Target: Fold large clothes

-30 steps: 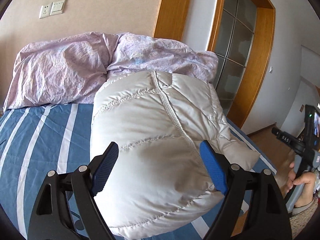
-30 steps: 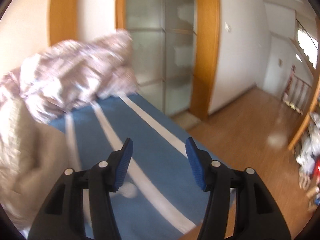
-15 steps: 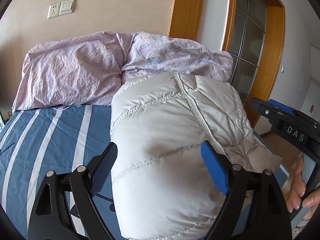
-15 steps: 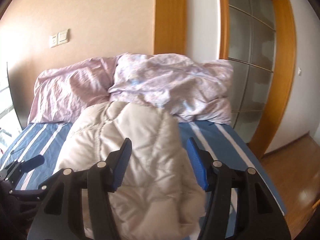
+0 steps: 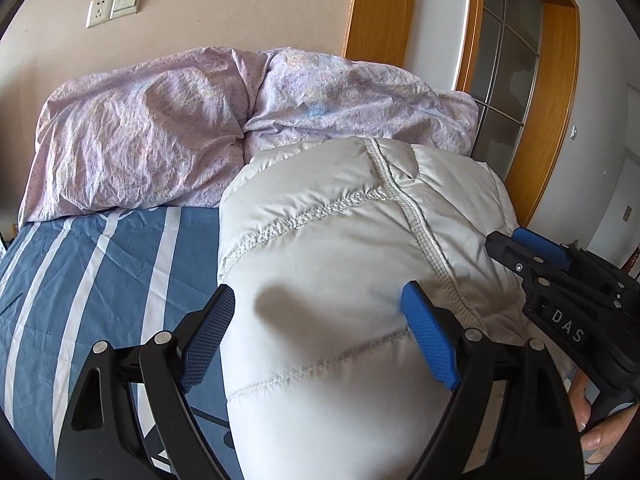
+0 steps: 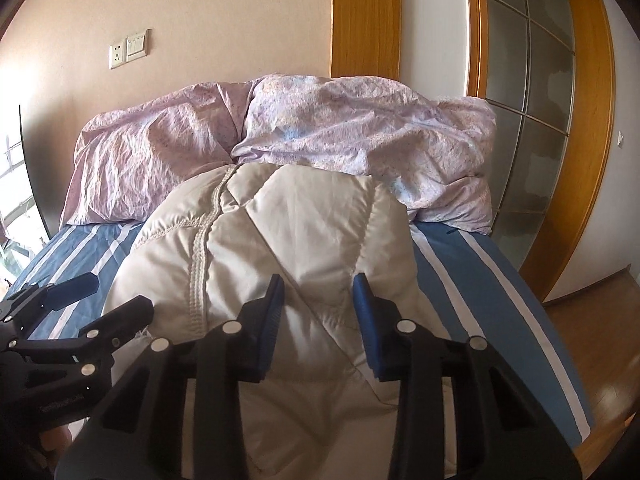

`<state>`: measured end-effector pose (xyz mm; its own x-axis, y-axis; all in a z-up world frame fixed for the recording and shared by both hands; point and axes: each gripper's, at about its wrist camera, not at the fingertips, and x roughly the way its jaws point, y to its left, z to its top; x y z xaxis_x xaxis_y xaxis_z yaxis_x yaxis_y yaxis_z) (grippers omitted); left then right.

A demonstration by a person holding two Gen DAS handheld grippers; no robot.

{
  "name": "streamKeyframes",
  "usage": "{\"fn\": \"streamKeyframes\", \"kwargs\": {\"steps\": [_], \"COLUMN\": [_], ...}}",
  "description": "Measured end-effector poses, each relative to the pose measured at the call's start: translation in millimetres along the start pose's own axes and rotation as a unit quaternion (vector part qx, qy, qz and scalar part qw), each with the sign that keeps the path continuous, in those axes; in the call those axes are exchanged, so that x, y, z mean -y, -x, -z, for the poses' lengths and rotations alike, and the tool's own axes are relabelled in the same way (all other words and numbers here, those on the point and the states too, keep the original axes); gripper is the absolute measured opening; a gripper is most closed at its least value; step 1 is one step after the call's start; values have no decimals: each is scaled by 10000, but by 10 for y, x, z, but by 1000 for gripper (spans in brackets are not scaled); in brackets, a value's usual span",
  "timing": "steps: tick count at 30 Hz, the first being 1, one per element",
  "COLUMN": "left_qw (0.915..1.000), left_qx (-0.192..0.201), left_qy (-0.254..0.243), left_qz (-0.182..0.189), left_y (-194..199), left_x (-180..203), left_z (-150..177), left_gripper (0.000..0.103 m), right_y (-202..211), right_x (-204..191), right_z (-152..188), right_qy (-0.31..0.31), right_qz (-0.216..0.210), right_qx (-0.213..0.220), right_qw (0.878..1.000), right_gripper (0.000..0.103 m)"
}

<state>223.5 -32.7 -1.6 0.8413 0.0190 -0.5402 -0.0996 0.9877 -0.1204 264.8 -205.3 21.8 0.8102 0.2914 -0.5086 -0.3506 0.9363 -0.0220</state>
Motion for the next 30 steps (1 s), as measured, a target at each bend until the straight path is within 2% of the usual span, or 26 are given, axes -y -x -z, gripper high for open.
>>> {"fn": "streamKeyframes", "kwargs": {"steps": [7, 13, 21, 30], "left_qw": [10000, 9999, 9997, 9992], "left_qx": [-16, -104, -196, -335], "left_qy": [10, -20, 12, 195], "left_qz": [-2, -22, -114, -96], "left_y": [-119, -350, -590, -826], "left_x": [-22, -7, 16, -20], "left_z": [-105, -109, -101, -56], "left_gripper": [86, 89, 94, 101], "right_y": [-100, -556, -988, -1287], "right_x": [-11, 41, 188, 259], "right_z": [-117, -85, -15, 90], "right_qy": [-43, -59, -250, -390], "right_qz": [-72, 14, -279, -521], "right_qx": [123, -422, -892, -1116], "right_qw": [9999, 9991, 9953, 9916], "right_gripper": [37, 35, 35, 35]}}
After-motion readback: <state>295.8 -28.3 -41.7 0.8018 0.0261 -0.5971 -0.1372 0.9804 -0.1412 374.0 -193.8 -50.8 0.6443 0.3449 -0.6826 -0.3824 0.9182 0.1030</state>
